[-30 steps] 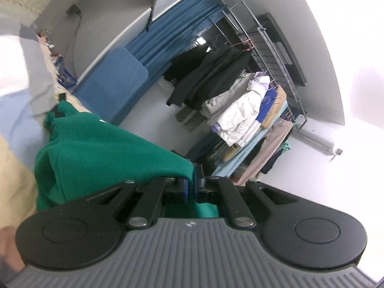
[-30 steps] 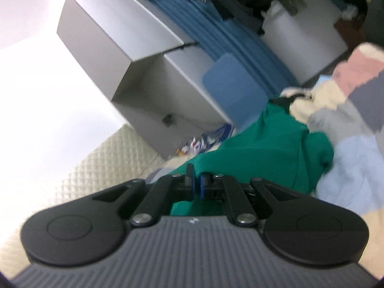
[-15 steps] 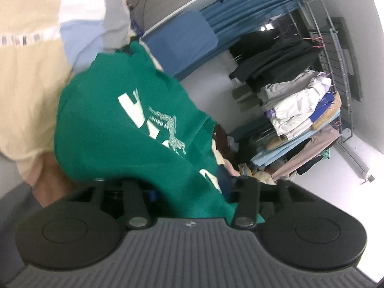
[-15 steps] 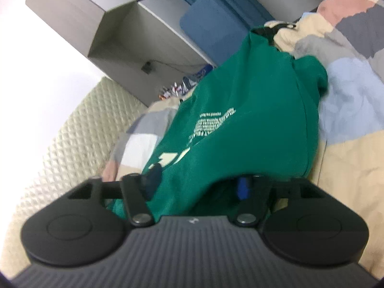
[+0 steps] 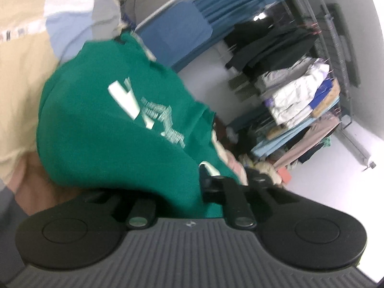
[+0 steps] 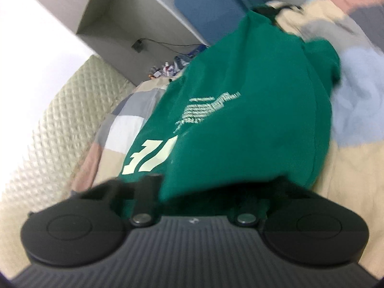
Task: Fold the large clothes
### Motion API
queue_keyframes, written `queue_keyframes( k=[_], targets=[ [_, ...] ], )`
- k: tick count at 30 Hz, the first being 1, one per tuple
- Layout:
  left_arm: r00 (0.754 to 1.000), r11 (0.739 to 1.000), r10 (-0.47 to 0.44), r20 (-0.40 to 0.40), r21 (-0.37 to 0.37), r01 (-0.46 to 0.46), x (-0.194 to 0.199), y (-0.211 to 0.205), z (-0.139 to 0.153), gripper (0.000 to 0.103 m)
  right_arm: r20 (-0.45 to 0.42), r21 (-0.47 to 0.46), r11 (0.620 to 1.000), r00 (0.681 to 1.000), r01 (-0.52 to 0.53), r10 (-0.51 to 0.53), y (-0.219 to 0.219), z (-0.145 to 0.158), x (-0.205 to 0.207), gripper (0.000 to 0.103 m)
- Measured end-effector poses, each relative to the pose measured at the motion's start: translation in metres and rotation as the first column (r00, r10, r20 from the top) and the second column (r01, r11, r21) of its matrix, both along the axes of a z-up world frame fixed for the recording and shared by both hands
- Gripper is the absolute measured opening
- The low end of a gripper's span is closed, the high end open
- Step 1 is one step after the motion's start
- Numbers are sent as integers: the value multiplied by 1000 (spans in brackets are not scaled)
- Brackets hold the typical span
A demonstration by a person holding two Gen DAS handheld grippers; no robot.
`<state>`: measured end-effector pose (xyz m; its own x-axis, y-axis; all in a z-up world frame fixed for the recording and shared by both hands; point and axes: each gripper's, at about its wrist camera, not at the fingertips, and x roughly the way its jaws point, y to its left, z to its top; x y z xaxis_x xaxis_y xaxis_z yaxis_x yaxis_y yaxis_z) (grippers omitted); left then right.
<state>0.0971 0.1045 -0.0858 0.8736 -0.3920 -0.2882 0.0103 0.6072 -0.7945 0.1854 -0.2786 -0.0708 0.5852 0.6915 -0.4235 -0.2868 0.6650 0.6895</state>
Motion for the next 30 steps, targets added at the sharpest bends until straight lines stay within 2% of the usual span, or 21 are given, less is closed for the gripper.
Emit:
queue_keyframes(
  k=[5,7,10,13,15,18,24,27,30],
  targets=[
    [988,998,-3,154,62,-7,-21,-4,35,7,190,-39,999,982,5,3,1,34,-19,14],
    [978,998,14,210,52,-25,-27,-2,59,7,247,-14,1000,969,12,-9,-8,52,-23,14],
    [958,997,3,288,75,-26,-37,-4,100,7,338,-5,1000,941,5,-3,-20,90,-35,14],
    [937,985,-8,349,164,-53,-50,-15,155,7,451,-49,999,892,18,6,-20,140,-48,14],
    [929,977,-5,370,201,-75,-59,-19,195,7,490,-63,998,872,21,12,-21,179,-56,14],
    [907,963,-12,421,249,-103,-74,-20,257,7,555,-78,997,831,14,32,-23,236,-68,14],
    [859,929,-18,512,327,-175,-104,-22,389,7,683,-67,998,730,3,44,-28,349,-97,14],
    [839,900,-2,544,367,-236,-108,-28,446,8,717,-55,998,696,0,39,-27,399,-96,14],
    [830,867,4,558,412,-282,-100,-30,486,8,750,-101,994,659,40,49,-15,439,-80,14]
  ],
)
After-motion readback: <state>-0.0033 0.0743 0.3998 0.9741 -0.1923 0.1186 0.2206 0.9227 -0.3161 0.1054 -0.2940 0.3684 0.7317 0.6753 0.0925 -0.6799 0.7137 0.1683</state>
